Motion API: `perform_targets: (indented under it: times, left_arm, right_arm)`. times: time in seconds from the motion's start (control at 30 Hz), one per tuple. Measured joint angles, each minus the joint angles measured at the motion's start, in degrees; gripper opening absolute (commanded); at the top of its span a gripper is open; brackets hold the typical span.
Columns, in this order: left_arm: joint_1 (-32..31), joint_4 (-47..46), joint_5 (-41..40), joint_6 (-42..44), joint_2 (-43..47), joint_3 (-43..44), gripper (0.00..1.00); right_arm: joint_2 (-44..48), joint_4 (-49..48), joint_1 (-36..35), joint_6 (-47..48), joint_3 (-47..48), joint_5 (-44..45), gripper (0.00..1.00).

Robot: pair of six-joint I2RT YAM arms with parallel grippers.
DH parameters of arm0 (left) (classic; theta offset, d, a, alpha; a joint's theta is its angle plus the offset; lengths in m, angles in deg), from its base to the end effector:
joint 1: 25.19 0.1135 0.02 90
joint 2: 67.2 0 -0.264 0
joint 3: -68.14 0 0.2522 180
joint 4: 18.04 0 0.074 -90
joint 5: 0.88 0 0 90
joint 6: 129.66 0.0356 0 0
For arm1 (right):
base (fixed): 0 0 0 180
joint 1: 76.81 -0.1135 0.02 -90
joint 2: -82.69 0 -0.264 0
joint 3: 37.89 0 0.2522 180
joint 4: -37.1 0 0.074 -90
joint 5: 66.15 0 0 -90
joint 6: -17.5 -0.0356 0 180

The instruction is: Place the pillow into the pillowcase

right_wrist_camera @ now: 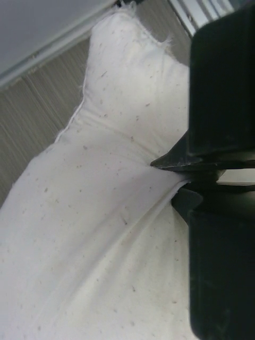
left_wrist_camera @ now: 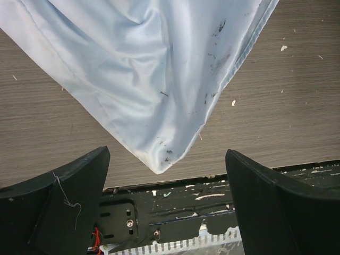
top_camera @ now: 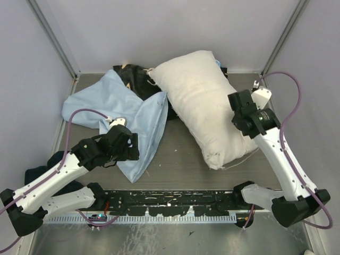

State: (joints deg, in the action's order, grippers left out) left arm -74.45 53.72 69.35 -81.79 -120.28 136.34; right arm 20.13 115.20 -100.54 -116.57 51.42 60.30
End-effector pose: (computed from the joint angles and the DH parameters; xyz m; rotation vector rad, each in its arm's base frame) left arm 0.1162 -0.1164 0.3006 0.0250 2.4895 -0.2305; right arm 0.1803 0.0562 0.3812 0.6504 2.1601 -0.1741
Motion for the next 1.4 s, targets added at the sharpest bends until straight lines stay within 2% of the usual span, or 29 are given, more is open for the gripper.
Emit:
perform_targets:
  times: [0.13,0.2,0.33,0.43,0.6,0.73,0.83,0.9,1.0,1.13,1.4]
  left_arm:
    - [0.0,-0.1,0.2,0.0,0.4,0.0,0.98]
    - [0.0,-0.1,0.2,0.0,0.9,0.0,0.98]
    - [0.0,0.0,0.2,0.0,1.8,0.0,0.98]
    - [0.0,0.2,0.2,0.0,2.3,0.0,0.98]
    - [0.0,0.5,0.2,0.0,3.2,0.0,0.98]
    - [0.0,0.6,0.2,0.0,2.8,0.0,0.98]
    - [0.1,0.5,0.2,0.1,1.9,0.0,0.98]
    - [0.1,0.2,0.2,0.1,1.2,0.0,0.98]
    - [0.2,-0.2,0.2,0.2,0.3,0.0,0.98]
    - [0.5,-0.3,0.2,0.3,-0.4,0.0,0.98]
    - [0.9,-0.3,-0.3,0.4,-0.4,0.4,0.98]
  right_arm:
    - [-6.4,-0.7,7.1,6.4,0.0,1.5,0.02]
    - [-9.7,-1.7,9.4,8.1,-0.6,2.1,0.14]
    - [-15.2,-3.5,13.6,10.2,-2.8,1.5,0.54]
    - [-16.7,-3.6,15.4,10.7,-3.7,0.7,0.62]
    - [-10.4,-5.4,15.5,10.8,-4.3,-2.6,0.69]
    - [-2.5,-9.3,14.4,11.1,-2.8,-10.6,0.71]
    - [0.5,-11.2,10.0,11.2,-0.1,-17.5,0.73]
    - [1.9,-13.6,3.8,11.1,0.4,-21.3,0.74]
    - [2.3,-16.7,-4.5,10.5,-0.5,-26.5,0.74]
    - [0.6,-21.2,-11.1,8.5,-6.1,-30.9,0.74]
    - [-6.1,-28.0,-14.2,4.3,-19.9,-33.6,0.74]
